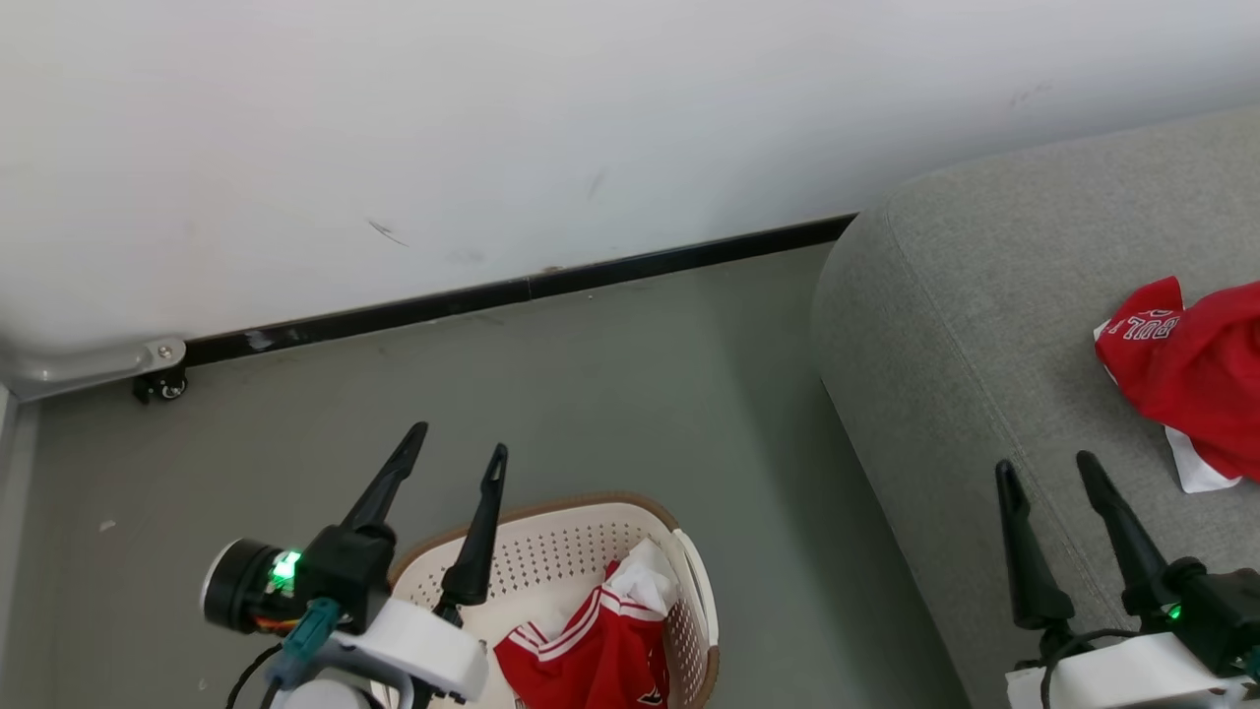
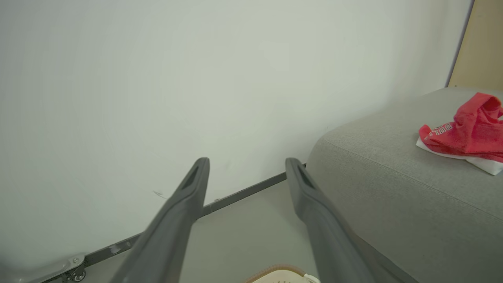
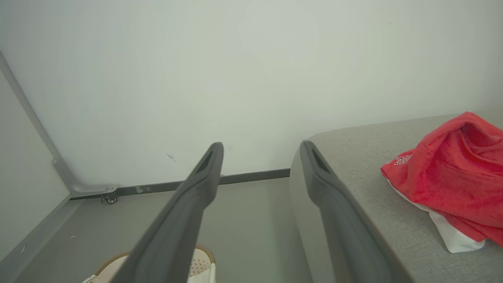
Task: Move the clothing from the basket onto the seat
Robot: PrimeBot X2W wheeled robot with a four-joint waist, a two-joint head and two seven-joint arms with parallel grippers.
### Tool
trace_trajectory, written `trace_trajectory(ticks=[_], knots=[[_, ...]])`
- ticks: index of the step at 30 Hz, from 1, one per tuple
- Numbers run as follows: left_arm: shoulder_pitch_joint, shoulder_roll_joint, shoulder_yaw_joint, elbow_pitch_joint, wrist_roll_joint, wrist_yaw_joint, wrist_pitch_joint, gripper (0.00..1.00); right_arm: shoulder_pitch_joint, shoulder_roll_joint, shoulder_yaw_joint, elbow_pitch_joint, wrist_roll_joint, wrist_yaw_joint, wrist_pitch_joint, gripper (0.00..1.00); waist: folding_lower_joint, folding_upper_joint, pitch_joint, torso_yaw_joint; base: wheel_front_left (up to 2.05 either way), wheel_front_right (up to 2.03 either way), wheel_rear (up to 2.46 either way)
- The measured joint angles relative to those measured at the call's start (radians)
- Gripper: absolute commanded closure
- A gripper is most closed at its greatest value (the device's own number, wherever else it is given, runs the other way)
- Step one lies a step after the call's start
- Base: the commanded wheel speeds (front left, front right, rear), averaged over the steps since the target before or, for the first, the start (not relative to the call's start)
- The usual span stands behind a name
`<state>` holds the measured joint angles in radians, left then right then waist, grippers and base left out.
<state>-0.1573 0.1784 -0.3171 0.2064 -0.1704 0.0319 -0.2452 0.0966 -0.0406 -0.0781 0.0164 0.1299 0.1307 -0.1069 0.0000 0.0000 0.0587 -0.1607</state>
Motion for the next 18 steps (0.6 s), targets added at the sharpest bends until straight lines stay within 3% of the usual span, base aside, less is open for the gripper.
trace_trajectory(ticks=[9,18], knots=[[-0.082,-0.026,-0.076,0.083,0.028,-0.051,0.035,0.0,-0.002,0.002,-0.038,-0.036,-0.002,0.0,-0.002,0.0,0.0,0.0,0.062,-0.021,0.0,0.0,0.0],[-0.144,-0.045,-0.104,0.17,0.052,-0.067,0.058,0.0,-0.023,0.002,-0.05,-0.06,0.001,0.0,-0.008,0.0,0.0,0.0,0.132,-0.047,0.0,0.0,0.0]])
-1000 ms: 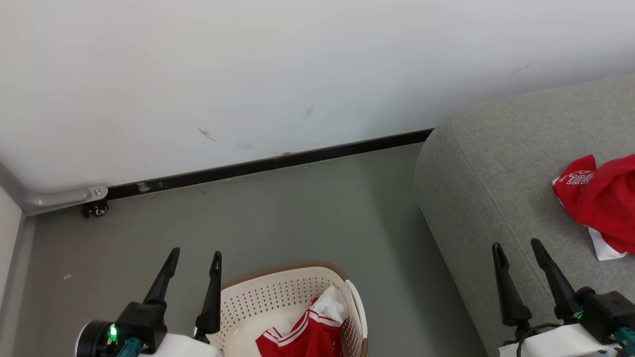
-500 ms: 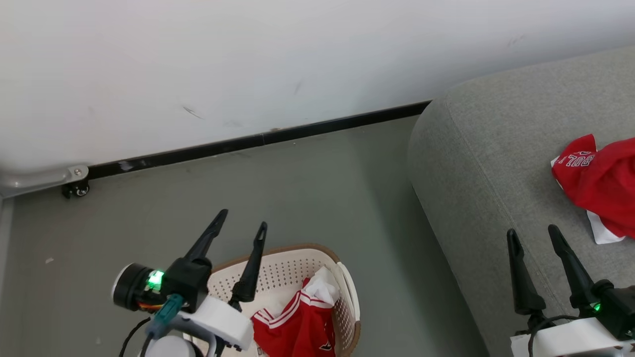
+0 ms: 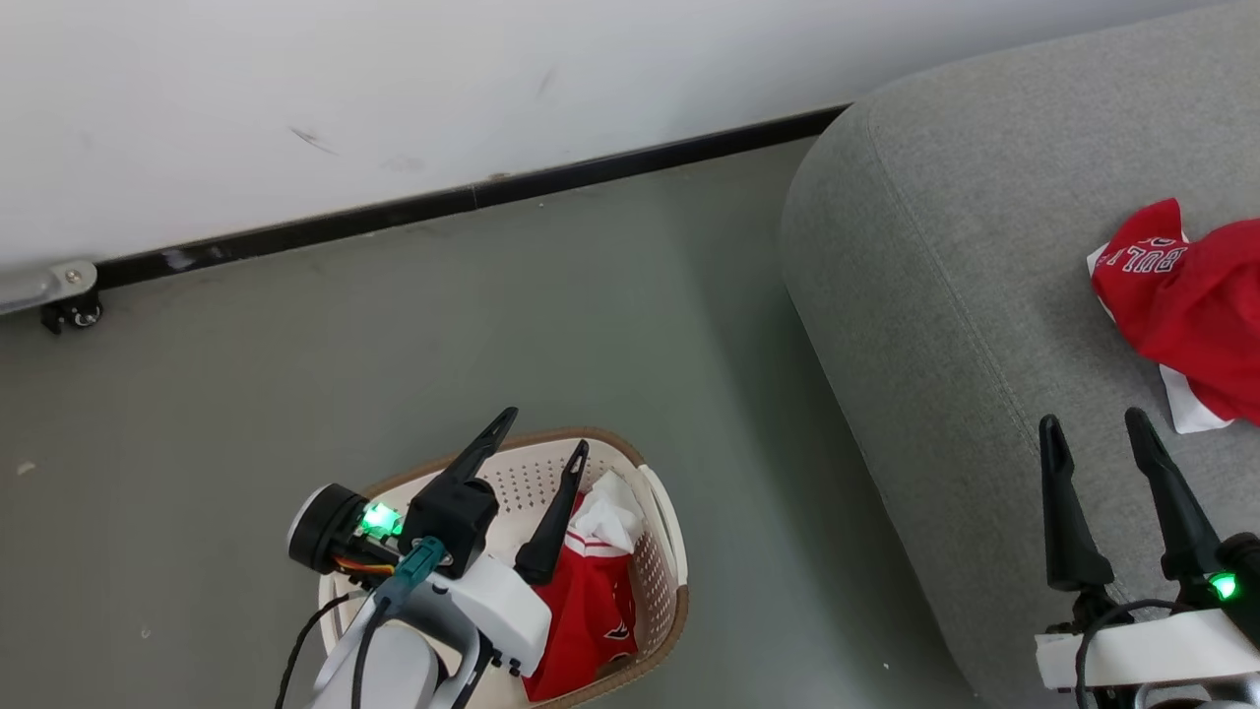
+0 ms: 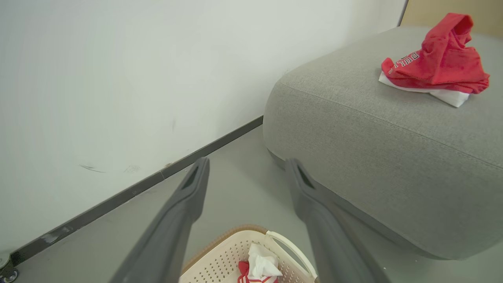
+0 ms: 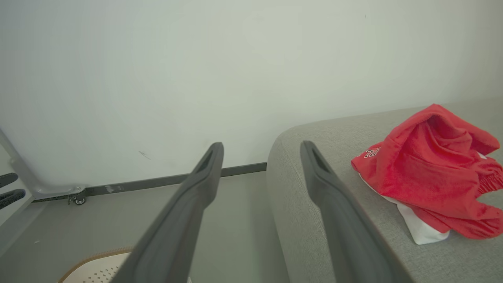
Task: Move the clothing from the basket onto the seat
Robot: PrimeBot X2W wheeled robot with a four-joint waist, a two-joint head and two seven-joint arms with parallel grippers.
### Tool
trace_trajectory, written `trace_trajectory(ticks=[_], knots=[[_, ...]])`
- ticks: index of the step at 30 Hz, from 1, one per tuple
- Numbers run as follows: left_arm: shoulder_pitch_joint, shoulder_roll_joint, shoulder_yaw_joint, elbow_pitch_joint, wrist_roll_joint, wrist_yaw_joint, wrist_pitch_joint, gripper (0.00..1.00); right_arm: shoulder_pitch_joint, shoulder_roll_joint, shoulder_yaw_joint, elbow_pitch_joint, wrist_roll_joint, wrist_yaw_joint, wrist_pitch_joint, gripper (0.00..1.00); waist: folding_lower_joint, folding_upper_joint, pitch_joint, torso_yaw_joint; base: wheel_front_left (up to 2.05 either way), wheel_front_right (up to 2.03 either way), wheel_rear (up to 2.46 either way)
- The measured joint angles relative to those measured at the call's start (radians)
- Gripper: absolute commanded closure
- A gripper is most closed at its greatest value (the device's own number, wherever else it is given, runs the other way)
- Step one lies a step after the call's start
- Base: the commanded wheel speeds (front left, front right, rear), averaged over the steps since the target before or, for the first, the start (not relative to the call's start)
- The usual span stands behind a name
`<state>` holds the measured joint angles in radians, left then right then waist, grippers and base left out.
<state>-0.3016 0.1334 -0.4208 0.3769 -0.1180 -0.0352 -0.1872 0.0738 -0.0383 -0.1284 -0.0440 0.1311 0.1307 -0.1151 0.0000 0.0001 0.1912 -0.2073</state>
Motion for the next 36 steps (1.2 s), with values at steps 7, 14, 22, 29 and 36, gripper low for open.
trace_trajectory(ticks=[7,14,22,29,36], knots=[[-0.059,-0.017,-0.028,0.067,0.029,-0.002,0.003,0.0,-0.04,0.0,-0.002,-0.022,0.018,0.0,-0.009,0.0,0.0,0.0,0.071,-0.024,0.0,0.0,0.0],[-0.078,-0.008,-0.03,0.151,0.042,-0.009,0.003,0.0,-0.086,0.0,0.01,-0.042,0.018,0.0,-0.018,0.0,0.0,0.0,0.144,-0.048,0.0,0.0,0.0],[-0.118,0.014,-0.011,0.217,0.053,0.005,-0.008,0.0,-0.131,0.0,0.024,-0.047,0.029,0.0,-0.035,0.0,0.0,0.0,0.234,-0.075,0.0,0.0,0.0],[-0.147,0.016,-0.012,0.271,0.061,0.009,-0.009,0.0,-0.175,0.0,0.033,-0.045,0.039,0.0,-0.046,0.0,0.0,0.0,0.299,-0.094,0.0,0.0,0.0],[-0.182,0.02,-0.019,0.326,0.071,0.009,-0.016,0.0,-0.215,0.0,0.043,-0.038,0.052,0.0,-0.063,0.0,0.0,0.0,0.358,-0.114,0.0,0.0,0.0]])
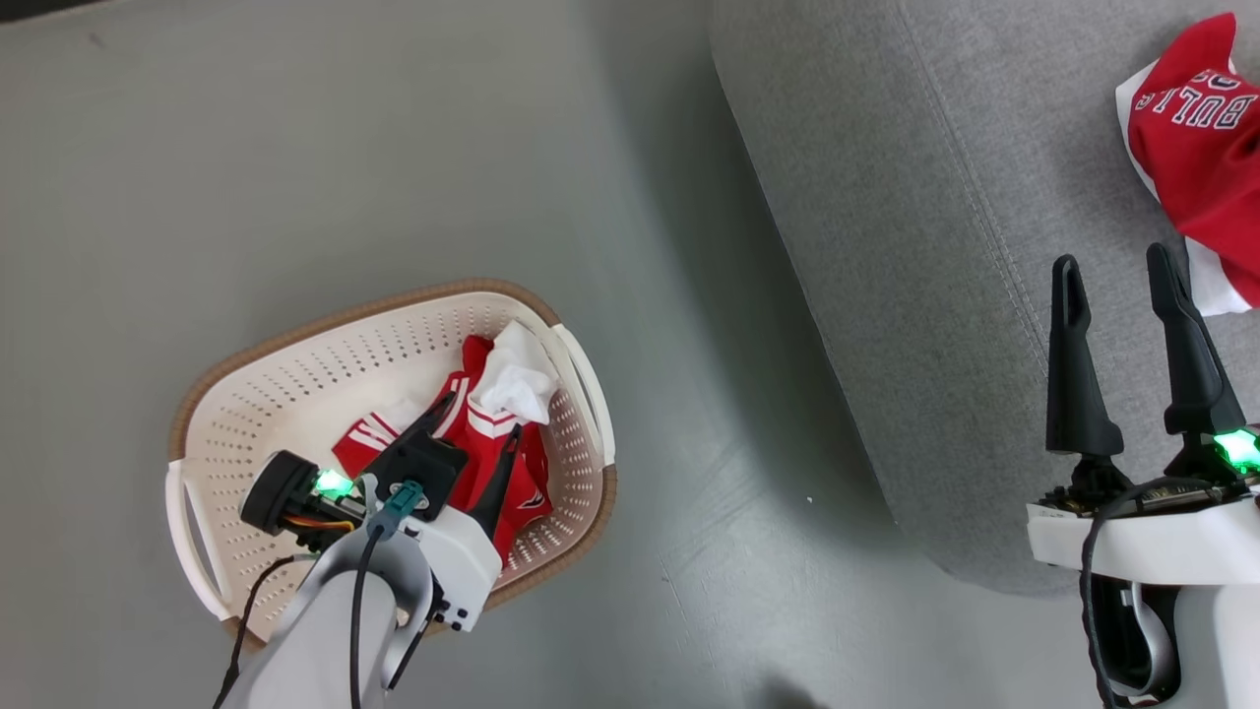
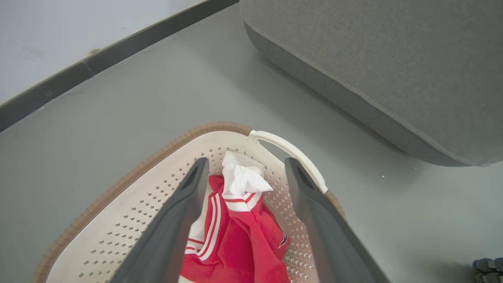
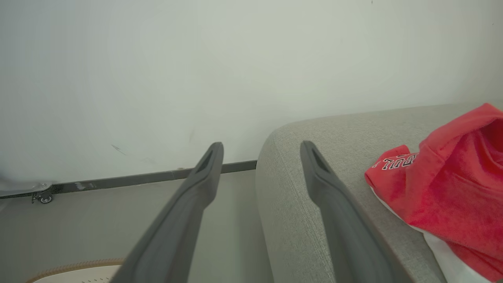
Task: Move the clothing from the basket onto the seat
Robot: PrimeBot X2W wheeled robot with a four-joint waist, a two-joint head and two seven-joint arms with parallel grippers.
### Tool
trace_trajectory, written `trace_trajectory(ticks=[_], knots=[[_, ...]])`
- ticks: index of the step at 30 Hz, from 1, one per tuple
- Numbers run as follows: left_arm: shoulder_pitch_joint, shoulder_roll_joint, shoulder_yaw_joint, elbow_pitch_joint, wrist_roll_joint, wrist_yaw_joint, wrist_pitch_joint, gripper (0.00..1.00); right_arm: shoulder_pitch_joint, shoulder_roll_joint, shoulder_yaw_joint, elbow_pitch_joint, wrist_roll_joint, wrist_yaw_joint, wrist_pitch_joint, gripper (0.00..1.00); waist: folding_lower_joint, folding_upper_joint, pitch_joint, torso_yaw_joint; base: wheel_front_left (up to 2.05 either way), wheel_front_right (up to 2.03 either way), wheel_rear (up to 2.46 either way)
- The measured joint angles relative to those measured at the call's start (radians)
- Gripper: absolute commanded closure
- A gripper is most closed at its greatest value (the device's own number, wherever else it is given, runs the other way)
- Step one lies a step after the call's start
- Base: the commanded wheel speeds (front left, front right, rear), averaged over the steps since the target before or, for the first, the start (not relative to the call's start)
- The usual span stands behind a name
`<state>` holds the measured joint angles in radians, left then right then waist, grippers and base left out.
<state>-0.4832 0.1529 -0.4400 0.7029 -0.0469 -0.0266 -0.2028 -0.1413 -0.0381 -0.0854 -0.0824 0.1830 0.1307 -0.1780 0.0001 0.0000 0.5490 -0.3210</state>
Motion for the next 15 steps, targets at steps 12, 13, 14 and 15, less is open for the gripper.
trace_trajectory(ticks=[12,13,14,15], knots=[[-0.052,0.006,0.0,0.087,0.009,0.0,-0.002,0.0,-0.051,0.0,0.022,0.027,0.021,0.0,-0.025,0.0,0.0,0.0,0.09,-0.037,0.0,0.0,0.0],[-0.053,0.006,0.0,0.094,0.009,0.0,-0.002,0.0,-0.054,0.0,0.027,0.028,0.023,0.0,-0.026,0.0,0.0,0.0,0.097,-0.04,0.0,0.0,0.0],[-0.054,0.006,0.0,0.101,0.009,0.002,-0.002,0.0,-0.058,0.0,0.03,0.03,0.027,0.0,-0.031,0.0,0.0,0.0,0.104,-0.043,0.0,0.0,0.0],[-0.056,0.005,0.001,0.108,0.009,0.004,-0.002,0.0,-0.064,0.0,0.032,0.032,0.03,0.0,-0.034,0.0,0.0,0.0,0.111,-0.046,0.0,0.0,0.0]])
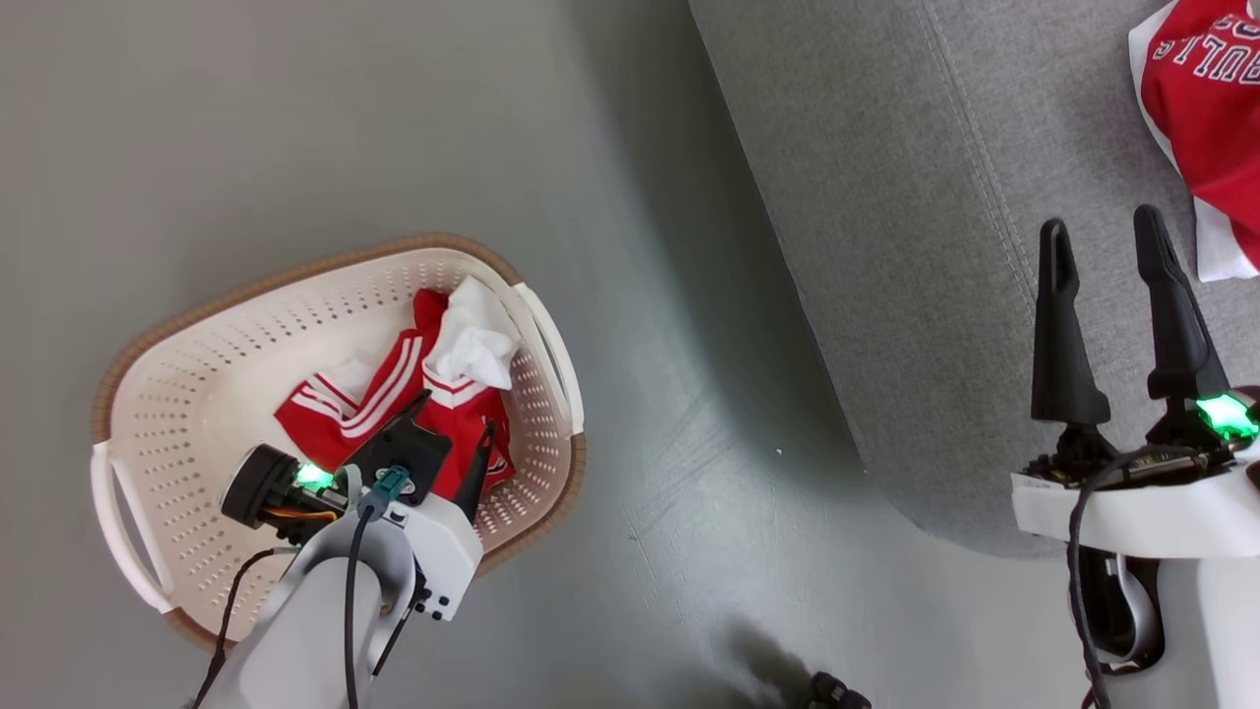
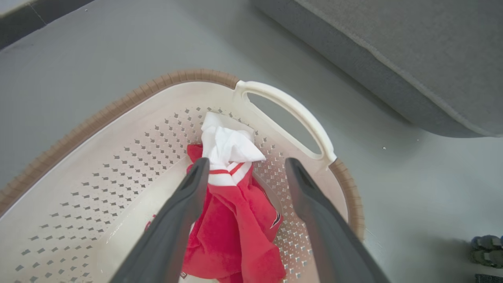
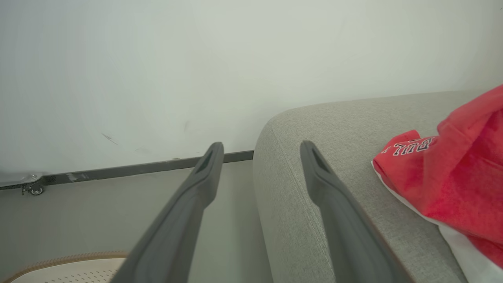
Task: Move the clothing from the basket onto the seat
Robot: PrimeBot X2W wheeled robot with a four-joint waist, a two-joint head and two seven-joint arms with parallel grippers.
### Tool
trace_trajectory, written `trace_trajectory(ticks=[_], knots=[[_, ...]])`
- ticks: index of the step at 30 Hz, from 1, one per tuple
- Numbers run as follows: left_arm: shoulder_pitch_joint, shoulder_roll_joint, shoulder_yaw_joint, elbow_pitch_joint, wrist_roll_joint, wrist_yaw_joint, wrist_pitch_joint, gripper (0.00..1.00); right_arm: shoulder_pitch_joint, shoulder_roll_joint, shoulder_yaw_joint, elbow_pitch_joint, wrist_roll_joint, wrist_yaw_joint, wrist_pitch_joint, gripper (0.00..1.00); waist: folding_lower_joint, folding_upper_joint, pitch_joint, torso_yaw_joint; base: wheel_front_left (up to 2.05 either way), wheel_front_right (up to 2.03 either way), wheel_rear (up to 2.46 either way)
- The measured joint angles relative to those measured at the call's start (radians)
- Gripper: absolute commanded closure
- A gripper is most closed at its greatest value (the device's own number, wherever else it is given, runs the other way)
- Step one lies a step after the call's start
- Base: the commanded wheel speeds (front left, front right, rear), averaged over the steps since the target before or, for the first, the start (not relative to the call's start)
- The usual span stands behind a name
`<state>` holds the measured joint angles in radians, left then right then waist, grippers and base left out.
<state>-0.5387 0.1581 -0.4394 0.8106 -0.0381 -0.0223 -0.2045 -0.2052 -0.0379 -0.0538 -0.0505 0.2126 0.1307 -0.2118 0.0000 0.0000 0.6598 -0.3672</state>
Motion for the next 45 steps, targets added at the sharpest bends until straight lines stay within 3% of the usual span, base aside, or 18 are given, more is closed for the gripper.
trace_trajectory(ticks=[10,17,31,32,33,36,37,45], knots=[[-0.043,0.016,0.01,0.067,0.0,0.006,-0.002,0.0,-0.035,0.0,0.019,0.022,0.008,0.0,-0.014,0.0,0.0,0.0,0.064,-0.027,0.0,0.0,0.0],[-0.079,0.02,0.019,0.108,0.007,0.036,0.011,0.0,-0.047,0.0,0.027,0.031,0.009,0.0,-0.021,0.0,0.0,0.0,0.107,-0.041,0.0,0.0,0.0],[-0.149,0.02,0.024,0.163,0.007,0.039,0.021,0.0,-0.111,0.0,0.043,0.049,0.019,0.0,-0.028,0.0,0.0,0.0,0.176,-0.046,0.0,0.0,0.0],[-0.153,0.017,0.021,0.165,0.007,0.038,0.021,0.09,-0.115,0.0,0.043,0.05,0.019,0.0,-0.032,0.0,0.0,0.0,0.179,-0.045,0.0,0.0,0.0],[-0.158,0.014,0.016,0.168,0.007,0.034,0.021,0.45,-0.119,0.0,0.042,0.051,0.019,0.0,-0.035,0.0,0.0001,0.0,0.182,-0.044,0.0,0.0,0.0],[-0.167,0.005,0.01,0.172,0.01,0.031,0.02,0.91,-0.127,0.0,0.039,0.056,0.019,0.0,-0.035,0.0,0.0,0.0,0.186,-0.041,0.0,0.0,0.0],[-0.169,0.002,0.007,0.173,0.013,0.031,0.019,1.0,-0.13,0.0,0.041,0.06,0.019,0.0,-0.036,0.0,0.0,0.0,0.185,-0.04,0.0,0.0,0.0],[-0.186,0.0,0.002,0.176,0.016,0.022,-0.01,1.0,-0.154,0.0,0.041,0.091,0.019,0.0,-0.036,0.0,0.0001,0.0,0.172,-0.035,0.0,0.0,0.0]])
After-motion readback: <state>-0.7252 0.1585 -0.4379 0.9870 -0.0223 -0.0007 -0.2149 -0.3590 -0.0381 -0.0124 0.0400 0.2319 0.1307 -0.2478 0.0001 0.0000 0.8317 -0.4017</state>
